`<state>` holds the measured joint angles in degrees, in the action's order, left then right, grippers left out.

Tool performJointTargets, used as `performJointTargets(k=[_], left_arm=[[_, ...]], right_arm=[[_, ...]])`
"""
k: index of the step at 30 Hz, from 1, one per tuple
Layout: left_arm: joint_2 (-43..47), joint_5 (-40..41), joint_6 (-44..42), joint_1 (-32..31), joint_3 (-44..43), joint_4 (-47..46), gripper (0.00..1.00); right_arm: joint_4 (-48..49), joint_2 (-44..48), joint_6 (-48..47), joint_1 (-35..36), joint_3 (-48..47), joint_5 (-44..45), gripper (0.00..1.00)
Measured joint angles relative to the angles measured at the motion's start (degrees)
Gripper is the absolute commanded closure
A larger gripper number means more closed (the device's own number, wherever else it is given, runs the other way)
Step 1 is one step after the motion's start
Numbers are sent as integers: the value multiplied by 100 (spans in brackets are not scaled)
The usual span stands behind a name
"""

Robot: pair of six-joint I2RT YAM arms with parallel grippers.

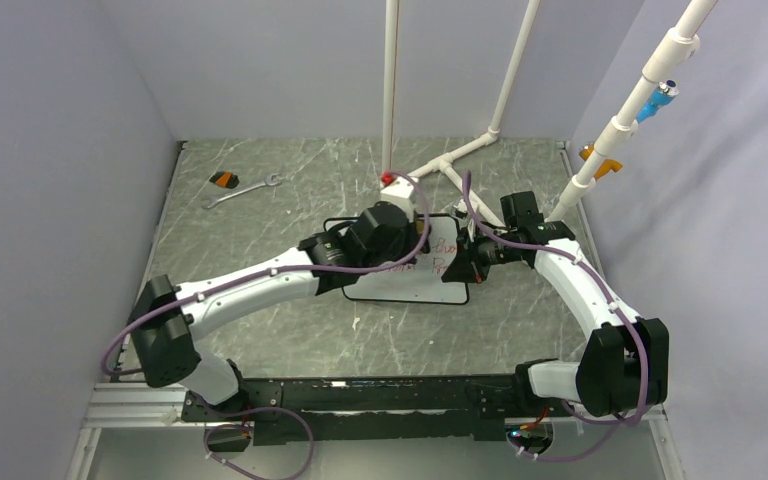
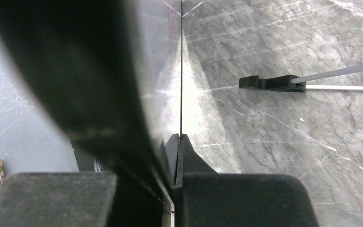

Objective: Erase the whiteboard
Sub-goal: Erase the whiteboard at the center of the board.

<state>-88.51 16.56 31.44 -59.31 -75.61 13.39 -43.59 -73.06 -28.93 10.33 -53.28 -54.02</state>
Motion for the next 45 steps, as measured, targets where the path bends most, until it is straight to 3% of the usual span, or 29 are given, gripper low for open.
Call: performJointTargets(k=[11,24,30,40,45], left_arm=[[1235,-367,229,1491,2000,-417,100],[1552,-857,15,2605,2653,-479,100],[1552,-1038,-81,2531,2577,-407,100],[859,-1021,-111,1178,1008,-278,100],[601,-962,-205,960,680,-304,100]], right_arm=[[7,0,157,-24,0,13,100],[20,0,195,-44,0,22,100],[20,0,168,-46,0,22,100],[22,0,31,-44,0,17,100],[17,2,48,-48,0,17,100]])
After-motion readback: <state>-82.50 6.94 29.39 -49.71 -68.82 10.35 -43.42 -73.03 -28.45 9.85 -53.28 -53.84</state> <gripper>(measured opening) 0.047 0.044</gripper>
